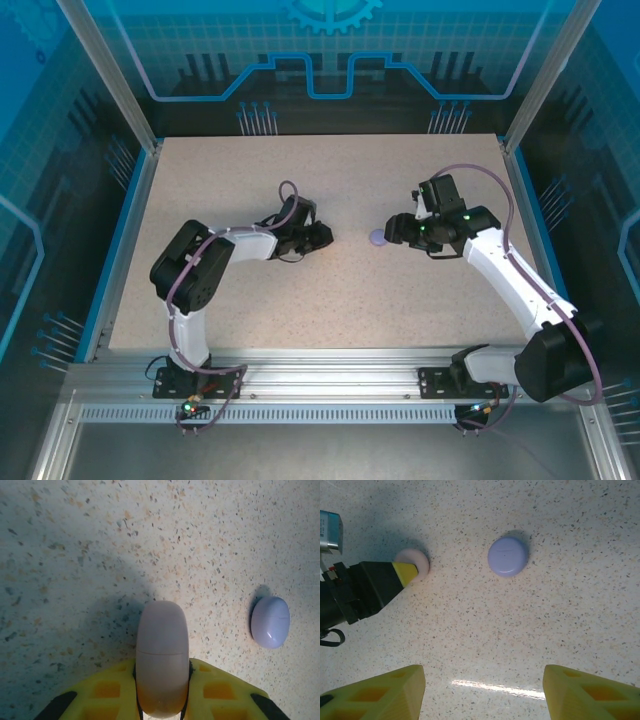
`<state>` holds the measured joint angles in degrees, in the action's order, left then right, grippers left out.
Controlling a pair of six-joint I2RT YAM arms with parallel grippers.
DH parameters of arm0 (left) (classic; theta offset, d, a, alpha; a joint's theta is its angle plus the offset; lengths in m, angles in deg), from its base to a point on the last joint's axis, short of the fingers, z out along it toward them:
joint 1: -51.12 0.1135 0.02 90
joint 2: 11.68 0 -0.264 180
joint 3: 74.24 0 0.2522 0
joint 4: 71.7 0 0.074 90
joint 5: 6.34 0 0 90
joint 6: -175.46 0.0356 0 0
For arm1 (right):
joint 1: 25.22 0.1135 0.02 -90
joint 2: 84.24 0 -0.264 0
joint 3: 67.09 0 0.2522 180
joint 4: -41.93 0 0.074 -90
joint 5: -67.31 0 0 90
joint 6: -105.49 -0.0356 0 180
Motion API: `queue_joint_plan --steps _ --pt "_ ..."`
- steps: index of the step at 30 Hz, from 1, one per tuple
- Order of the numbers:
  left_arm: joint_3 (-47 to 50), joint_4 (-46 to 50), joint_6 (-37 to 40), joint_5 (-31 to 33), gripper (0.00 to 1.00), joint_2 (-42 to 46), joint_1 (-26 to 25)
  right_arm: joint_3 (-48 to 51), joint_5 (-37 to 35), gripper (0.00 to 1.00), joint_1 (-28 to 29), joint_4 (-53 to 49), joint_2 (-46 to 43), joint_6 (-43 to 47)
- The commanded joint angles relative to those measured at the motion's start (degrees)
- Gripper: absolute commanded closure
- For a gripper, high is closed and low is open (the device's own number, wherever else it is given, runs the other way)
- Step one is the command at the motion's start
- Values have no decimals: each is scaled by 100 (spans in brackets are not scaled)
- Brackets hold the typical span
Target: Insert the wireless bluetooth earbuds into the charging case
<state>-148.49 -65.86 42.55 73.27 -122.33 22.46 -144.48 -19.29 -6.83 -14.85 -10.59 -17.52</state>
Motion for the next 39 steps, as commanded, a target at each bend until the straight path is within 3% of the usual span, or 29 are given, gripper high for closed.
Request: queue_joint_plan --steps 1,6,12,17,23,27,29,32,35,39 --pt "-251 540 212 -270 80 -156 95 -61 -106 36 78 -127 -130 67" --pt "-400 924 300 -318 63 -103 158 -97 -153 36 77 -217 -171 118" --pt "-547 1423 430 -265 54 115 218 -197 -159 36 49 -313 -254 199" --pt "-640 2030 648 87 39 440 286 -344 -127 34 5 -408 -268 246" --pt "-598 2479 1115 204 25 1138 701 -404 18 33 -26 -452 -403 234" --pt "-558 2660 1409 476 1 1832 956 -446 -98 18 -39 -445 -525 373" --pt "-598 2736 1679 630 1 2155 1002 -482 -116 1 -38 -436 -553 414" --pt "-615 2757 2017 916 1 2529 1042 -598 -147 0 -24 -385 -536 420" --pt "-250 2301 2339 1513 1 3026 1043 -702 -556 0 -20 -326 -488 525" --pt "1366 -98 3376 2177 1 4159 1044 -430 -1554 0 -85 121 -399 806"
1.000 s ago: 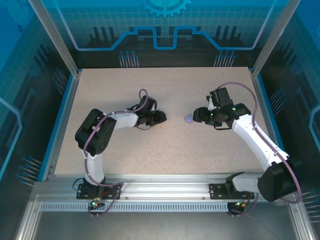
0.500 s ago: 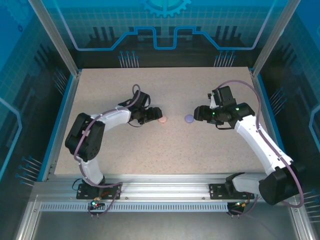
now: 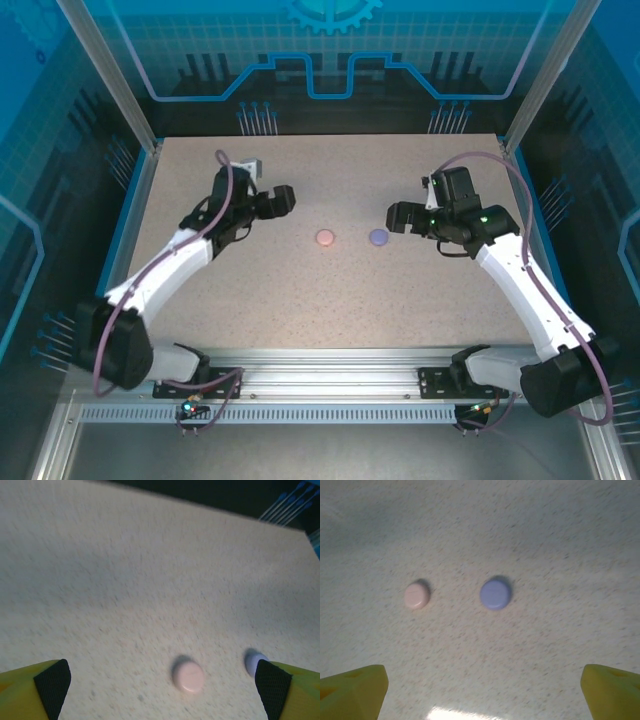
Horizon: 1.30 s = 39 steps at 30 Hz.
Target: Insert the wireless bluetooth earbuds into the charging case
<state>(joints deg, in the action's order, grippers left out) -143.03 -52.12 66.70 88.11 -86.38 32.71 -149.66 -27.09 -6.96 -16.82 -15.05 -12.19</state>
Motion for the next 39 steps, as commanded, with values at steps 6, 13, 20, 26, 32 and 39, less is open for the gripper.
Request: queue_joint_plan --steps 6,13,20,26,32,39 --pt "2013 -2540 2388 1426 1 1263 139 796 -1403 0 -505 1426 186 405" --pt "2967 -3042 2037 1733 1 1119 727 1638 -2003 0 -615 3067 107 1813" --pt "3339 -3907 2216 1806 1 169 839 2388 -2116 0 -1033 4209 173 2257" --pt "3482 -4900 2497 1557 1 -247 901 3299 -1896 0 -1251 5724 495 2268" --pt "3670 -5755 2472 958 1 -703 1014 4118 -1563 0 -1258 7269 810 2387" --pt "3882 -6542 2381 161 1 -1217 1340 4694 -918 0 -1321 9019 1268 2586"
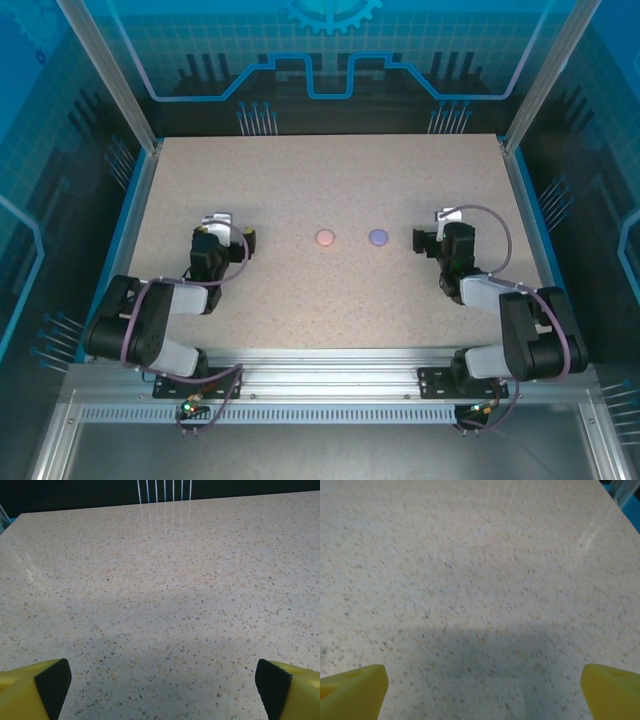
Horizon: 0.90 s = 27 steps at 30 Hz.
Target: Insert the wireless bluetooth earbuds into the charging case
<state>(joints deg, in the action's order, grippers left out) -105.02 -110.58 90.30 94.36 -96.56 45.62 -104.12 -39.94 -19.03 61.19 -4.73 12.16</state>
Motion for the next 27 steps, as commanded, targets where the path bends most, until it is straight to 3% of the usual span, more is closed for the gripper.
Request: queue_joint_plan --steps 1,3,4,10,12,24,27 --pt "4 -431 -7 -463 1 -135 63 172 451 0 -118 1389 372 194" --pt "-65 -367 -25 -488 1 -168 97 172 573 0 -110 1688 682 280" --pt "-126 -231 -52 -510 1 -148 116 -33 608 0 -119 1148 629 246" --pt "-683 727 -463 -788 1 -229 517 -73 883 0 -250 1137 655 211" --pt "-684 716 -546 -1008 1 -237 637 -72 899 0 -255 1144 655 210" --pt "-648 659 -537 -986 1 -236 629 -81 824 0 -192 1146 663 259" --pt "-651 671 -537 -975 1 -239 633 -173 1326 0 -272 975 681 367"
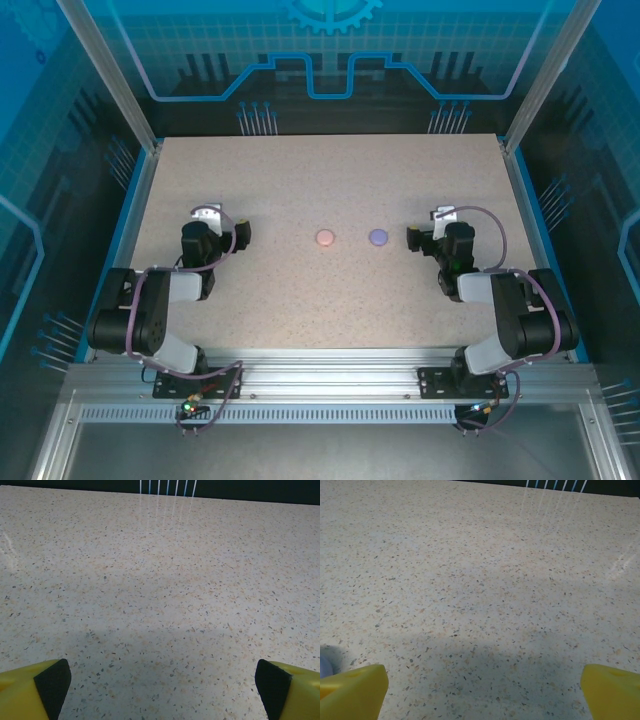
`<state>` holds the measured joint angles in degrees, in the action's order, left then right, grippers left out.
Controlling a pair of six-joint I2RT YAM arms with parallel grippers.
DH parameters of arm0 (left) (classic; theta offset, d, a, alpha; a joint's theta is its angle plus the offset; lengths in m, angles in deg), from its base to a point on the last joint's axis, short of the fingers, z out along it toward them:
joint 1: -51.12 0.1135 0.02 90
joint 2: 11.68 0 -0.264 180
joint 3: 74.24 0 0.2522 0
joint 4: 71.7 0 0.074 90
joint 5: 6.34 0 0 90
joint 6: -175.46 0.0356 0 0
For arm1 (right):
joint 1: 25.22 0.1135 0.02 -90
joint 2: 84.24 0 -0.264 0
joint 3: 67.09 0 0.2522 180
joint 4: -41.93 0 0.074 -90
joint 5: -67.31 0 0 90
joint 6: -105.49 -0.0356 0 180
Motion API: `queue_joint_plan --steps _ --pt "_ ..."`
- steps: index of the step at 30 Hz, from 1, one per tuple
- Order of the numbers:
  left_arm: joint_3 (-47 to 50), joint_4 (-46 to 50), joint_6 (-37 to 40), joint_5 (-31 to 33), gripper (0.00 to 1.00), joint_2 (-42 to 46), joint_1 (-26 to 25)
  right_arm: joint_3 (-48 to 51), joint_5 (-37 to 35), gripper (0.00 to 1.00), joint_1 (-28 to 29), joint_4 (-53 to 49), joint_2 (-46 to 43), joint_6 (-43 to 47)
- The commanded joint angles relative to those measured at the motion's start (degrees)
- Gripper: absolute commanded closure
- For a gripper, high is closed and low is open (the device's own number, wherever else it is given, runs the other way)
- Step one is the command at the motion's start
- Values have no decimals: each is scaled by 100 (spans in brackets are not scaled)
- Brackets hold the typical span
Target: Insert the wireless bluetooth earbuds into the charging case
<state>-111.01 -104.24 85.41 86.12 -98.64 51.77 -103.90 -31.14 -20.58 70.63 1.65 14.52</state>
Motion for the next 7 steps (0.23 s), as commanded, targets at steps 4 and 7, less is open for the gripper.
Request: queue_joint_plan --steps 4,7 --pt "-66 50 -47 -142 1 -35 16 -196 536 0 -151 31 51 119" --pt "-50 32 -47 -152 1 -32 15 -165 511 0 -123 78 42 150"
